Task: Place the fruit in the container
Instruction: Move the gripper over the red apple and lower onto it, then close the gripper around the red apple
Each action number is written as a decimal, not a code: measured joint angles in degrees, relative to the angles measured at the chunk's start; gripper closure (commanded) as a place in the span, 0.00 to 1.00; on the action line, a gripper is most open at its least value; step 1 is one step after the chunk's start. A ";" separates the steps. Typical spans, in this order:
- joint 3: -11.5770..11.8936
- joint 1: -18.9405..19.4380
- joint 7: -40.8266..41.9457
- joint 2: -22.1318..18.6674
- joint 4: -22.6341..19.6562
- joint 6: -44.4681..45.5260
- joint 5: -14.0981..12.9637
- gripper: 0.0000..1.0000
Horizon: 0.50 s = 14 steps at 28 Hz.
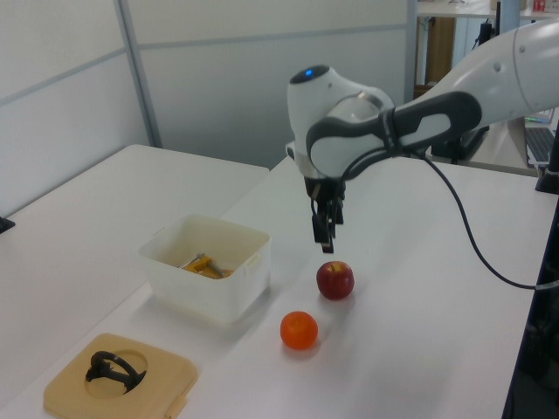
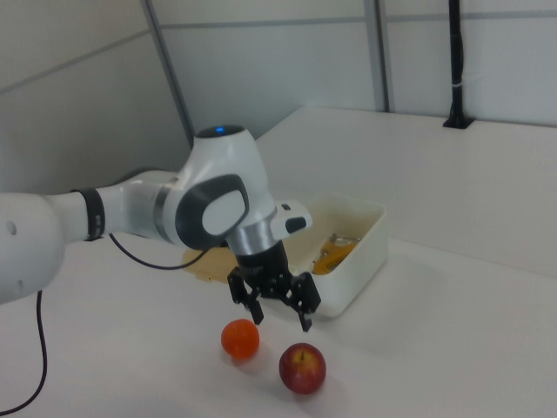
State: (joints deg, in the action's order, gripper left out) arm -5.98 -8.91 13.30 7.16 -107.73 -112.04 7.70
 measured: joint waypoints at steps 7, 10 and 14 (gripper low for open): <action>0.00 0.07 0.05 4.41 -0.92 -1.90 1.59 0.00; 0.00 0.10 0.05 6.42 -0.91 -2.64 3.27 0.00; 0.00 0.12 0.05 8.02 -0.89 -2.88 4.93 0.00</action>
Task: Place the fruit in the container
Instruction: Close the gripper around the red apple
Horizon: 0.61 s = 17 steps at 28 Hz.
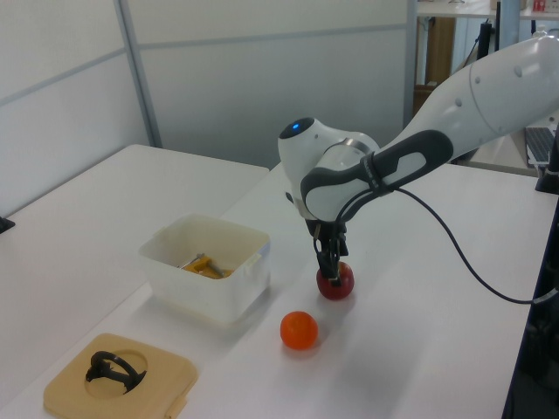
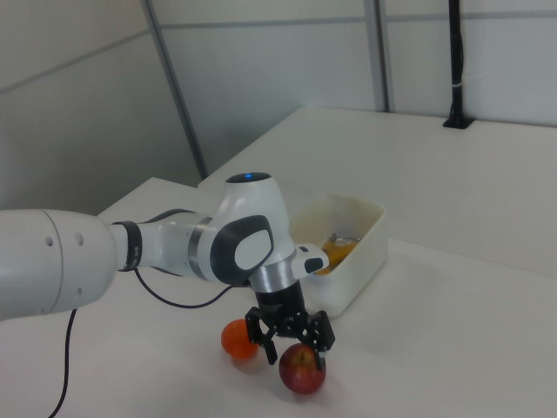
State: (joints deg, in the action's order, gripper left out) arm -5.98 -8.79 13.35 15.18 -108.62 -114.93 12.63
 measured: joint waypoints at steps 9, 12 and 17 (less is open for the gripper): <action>-0.11 0.21 0.00 1.78 0.07 -0.06 1.78 0.49; -0.14 0.58 0.00 2.02 0.34 -0.06 2.62 0.90; -0.17 0.96 -0.01 2.08 0.88 -0.08 2.64 1.00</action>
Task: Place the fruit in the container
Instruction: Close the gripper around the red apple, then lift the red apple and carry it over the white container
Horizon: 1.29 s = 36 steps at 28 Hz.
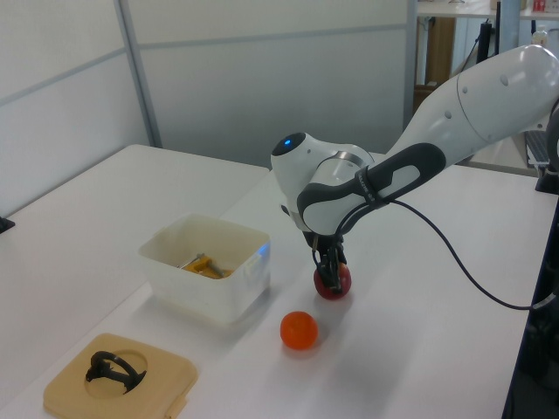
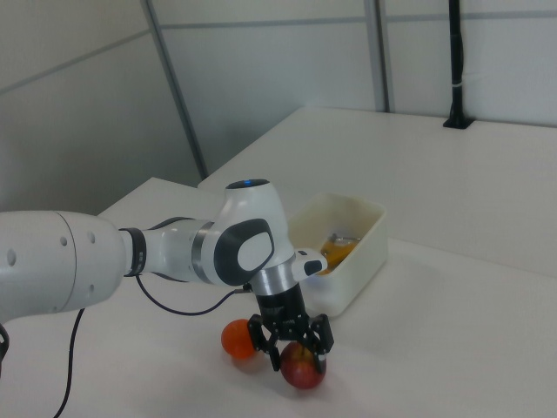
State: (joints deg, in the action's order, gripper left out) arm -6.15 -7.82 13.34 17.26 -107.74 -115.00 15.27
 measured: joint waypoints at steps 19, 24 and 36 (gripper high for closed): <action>-0.03 0.02 -4.42 -2.63 23.08 12.05 -16.08 0.96; -0.48 0.02 -10.03 -1.92 23.91 0.70 -17.50 0.82; -2.86 1.16 -14.62 3.55 23.59 -8.62 -16.42 0.27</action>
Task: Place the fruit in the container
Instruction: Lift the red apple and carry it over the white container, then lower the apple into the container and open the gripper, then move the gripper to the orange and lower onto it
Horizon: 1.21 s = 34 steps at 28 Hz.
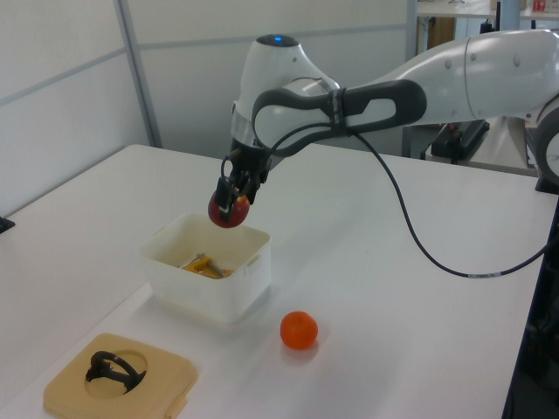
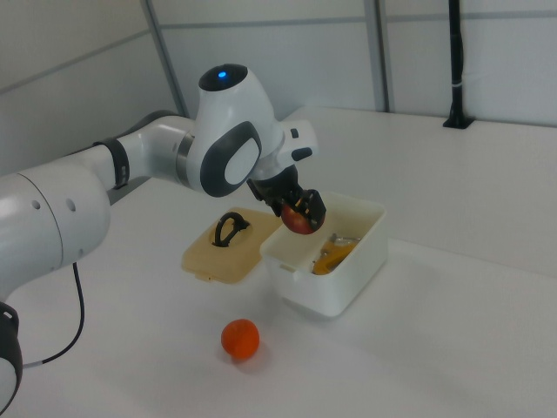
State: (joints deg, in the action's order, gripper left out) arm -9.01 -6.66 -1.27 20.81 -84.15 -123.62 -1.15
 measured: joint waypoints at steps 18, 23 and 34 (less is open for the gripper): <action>0.00 0.26 -0.13 0.04 -0.79 6.72 2.86 0.00; -0.09 0.33 0.88 -0.79 -0.69 16.87 4.10 0.00; -0.94 4.84 7.93 -1.54 -3.46 35.64 6.53 0.00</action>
State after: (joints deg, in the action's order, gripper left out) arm -9.95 -1.82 6.65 19.27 -87.61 -87.98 5.38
